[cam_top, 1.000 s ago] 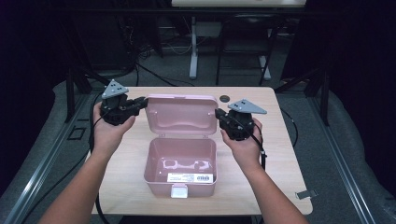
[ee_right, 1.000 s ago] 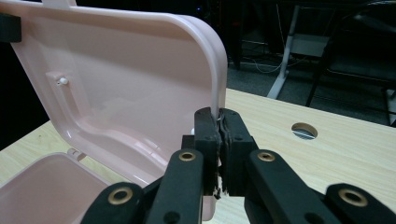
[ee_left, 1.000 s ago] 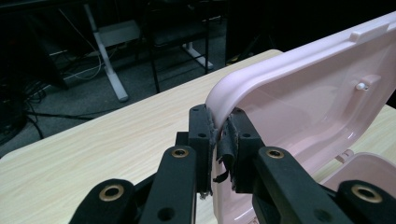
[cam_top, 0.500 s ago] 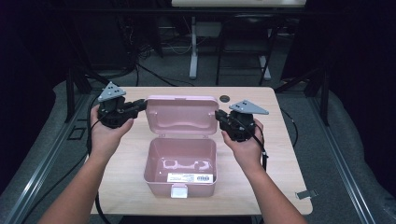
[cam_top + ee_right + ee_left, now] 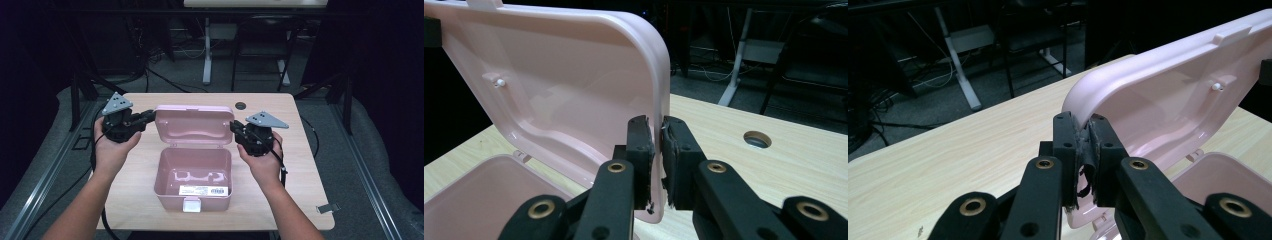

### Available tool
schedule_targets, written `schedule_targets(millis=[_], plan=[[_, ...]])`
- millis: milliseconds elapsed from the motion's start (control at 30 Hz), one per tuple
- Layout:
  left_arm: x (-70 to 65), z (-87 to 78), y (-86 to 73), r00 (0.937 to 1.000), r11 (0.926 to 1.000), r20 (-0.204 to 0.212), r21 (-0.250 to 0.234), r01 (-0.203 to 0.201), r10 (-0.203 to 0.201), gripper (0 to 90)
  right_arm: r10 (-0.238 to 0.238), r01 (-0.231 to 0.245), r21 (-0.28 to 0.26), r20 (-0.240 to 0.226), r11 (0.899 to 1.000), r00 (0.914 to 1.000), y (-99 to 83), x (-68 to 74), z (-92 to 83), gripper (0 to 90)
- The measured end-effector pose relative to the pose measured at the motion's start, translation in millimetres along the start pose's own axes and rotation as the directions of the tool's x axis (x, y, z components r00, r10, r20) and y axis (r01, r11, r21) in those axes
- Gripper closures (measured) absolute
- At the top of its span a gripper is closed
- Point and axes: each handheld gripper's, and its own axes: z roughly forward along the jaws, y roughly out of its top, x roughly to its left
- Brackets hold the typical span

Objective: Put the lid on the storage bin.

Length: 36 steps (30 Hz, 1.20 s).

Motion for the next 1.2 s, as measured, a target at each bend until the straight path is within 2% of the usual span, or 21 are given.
schedule_targets(millis=[200,433,1200], plan=[[-3.0,-5.3,-3.7,1.0,1.0,0.006,-0.008,0.0,0.0,84.1,0.008,-0.008,-0.006,-0.008,1.0,0.9999,-3.1,1.9,-4.2,81.4],[-4.9,-10.3,-8.0,0.9999,0.9999,0.014,-0.017,0.003,-0.003,83.7,-0.009,0.009,-0.007,-0.005,1.0,0.9999,-6.3,5.6,-8.4,80.4],[-11.3,-23.7,-21.5,0.9987,0.9991,0.049,-0.04,0.012,-0.01,82.0,-0.008,0.006,-0.03,-0.041,1.0,0.9991,-16.4,9.0,-19.5,78.2]])
